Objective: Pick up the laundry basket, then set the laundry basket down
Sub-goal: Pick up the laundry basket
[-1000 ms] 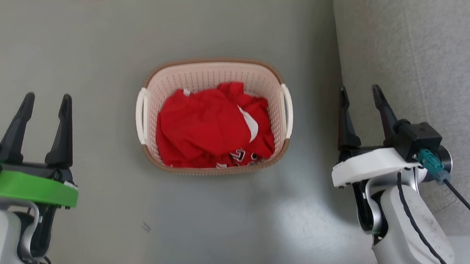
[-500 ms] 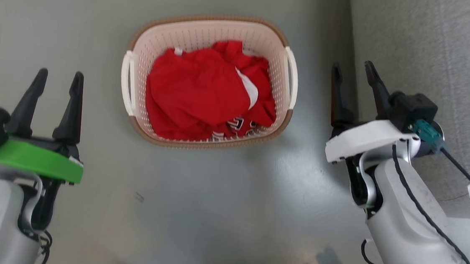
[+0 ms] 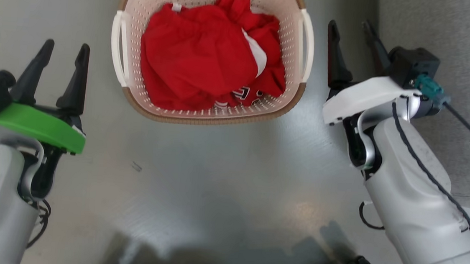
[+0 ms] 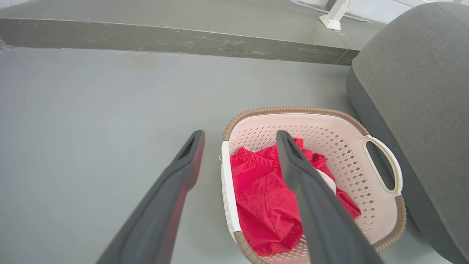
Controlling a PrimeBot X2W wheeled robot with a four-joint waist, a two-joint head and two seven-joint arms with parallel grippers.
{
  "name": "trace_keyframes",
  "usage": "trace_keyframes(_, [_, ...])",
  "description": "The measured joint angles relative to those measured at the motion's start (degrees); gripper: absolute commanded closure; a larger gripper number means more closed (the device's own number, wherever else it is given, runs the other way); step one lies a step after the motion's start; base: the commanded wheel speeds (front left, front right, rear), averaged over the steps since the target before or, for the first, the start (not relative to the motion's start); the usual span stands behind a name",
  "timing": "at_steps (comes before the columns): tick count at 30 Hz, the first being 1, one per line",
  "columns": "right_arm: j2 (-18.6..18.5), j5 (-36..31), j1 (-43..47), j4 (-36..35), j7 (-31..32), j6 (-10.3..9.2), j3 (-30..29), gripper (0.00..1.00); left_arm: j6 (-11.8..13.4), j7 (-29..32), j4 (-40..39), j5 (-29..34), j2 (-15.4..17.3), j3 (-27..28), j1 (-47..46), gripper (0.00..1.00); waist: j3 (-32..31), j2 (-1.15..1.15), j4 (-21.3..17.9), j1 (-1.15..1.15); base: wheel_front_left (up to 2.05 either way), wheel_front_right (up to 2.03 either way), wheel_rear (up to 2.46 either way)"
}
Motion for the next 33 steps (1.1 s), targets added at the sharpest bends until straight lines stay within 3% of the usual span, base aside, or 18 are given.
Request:
trace_keyframes(15, [-0.1, 0.7, -8.6, 10.8, 1.2, -0.01, -1.8, 0.0, 0.0, 0.6, 7.4, -1.9, 1.3, -6.2, -9.9, 0.0, 7.4, 0.0, 1.2, 0.0, 0.0, 0.0, 0.0])
trace_keyframes(33, [-0.2, 4.8, -16.6, 19.1, 2.5, -0.01, 1.5, 0.0, 0.0, 1.6, 13.2, -6.4, -0.3, -14.5, -19.0, 0.0, 13.5, 0.0, 3.5, 0.0, 0.0, 0.0, 0.0])
